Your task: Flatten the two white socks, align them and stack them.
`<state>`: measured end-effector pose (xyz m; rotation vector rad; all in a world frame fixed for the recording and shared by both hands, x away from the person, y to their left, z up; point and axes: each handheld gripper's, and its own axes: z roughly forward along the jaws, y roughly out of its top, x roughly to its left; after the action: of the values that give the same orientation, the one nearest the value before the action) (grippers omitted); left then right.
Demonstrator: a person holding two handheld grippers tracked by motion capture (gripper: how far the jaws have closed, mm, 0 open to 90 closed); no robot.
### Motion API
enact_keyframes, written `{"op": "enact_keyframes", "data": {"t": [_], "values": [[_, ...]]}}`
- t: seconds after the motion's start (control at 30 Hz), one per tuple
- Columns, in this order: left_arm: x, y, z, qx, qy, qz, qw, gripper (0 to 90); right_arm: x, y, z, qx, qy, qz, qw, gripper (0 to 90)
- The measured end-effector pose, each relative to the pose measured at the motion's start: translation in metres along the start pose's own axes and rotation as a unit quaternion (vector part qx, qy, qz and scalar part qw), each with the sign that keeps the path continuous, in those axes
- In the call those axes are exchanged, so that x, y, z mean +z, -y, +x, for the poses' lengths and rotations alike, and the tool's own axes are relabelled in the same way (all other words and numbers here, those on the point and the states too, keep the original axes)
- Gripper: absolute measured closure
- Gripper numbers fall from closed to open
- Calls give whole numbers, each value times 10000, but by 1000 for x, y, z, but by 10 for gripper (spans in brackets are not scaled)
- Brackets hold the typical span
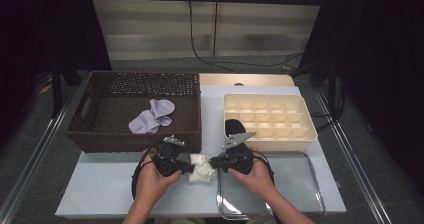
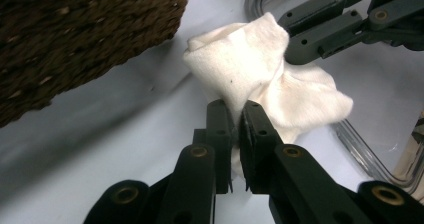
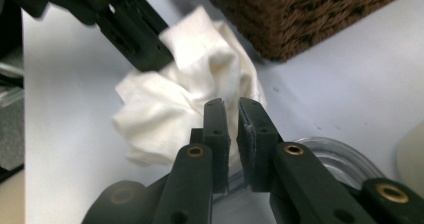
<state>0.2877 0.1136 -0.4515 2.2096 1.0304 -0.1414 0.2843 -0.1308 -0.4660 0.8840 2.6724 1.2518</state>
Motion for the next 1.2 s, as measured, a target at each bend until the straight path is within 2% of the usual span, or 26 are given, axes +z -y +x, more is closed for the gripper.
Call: {"op": "enact_keyframes", "data": {"t": [0.03,0.13,0.27,0.33,0.5,0.53,0.67,0.7,0.83,0.93,1.03,1.1,1.2], "values": [[0,0,1,-4,-66,11,10000,840,1,1,0,-30,40,65,10000,831],[-1,0,1,-20,-71,15,10000,838,6,4,1,-42,40,164,9998,832],[0,0,0,-12,-109,31,9999,839,3,2,1,-26,73,85,9999,841],[0,0,1,-3,-133,42,9999,839,-4,-5,2,-138,146,-23,9998,853],[1,-1,0,15,-160,80,9998,838,-12,-15,7,-191,123,-158,9996,871],[1,-1,0,18,-169,84,9998,839,-11,-18,8,-262,84,-160,9995,873],[2,-1,0,42,-198,129,9997,838,-5,-22,13,-284,-71,-137,9995,874],[3,-1,-1,-27,-207,83,9997,838,-2,-21,15,-280,-89,-103,9995,874],[3,-1,-1,-14,-182,84,9998,835,9,-15,13,-263,-74,45,9996,883],[2,-2,0,5,-117,91,9999,831,10,-13,9,-154,-13,76,9999,890],[-1,-2,1,23,-100,50,9999,813,11,-11,8,-167,-31,99,9998,892],[-4,-1,3,-49,-195,4,9998,805,11,-10,8,-157,-15,133,9998,895],[-10,1,7,-174,-212,-134,9995,785,13,-8,6,-114,-37,117,9999,900]]}}
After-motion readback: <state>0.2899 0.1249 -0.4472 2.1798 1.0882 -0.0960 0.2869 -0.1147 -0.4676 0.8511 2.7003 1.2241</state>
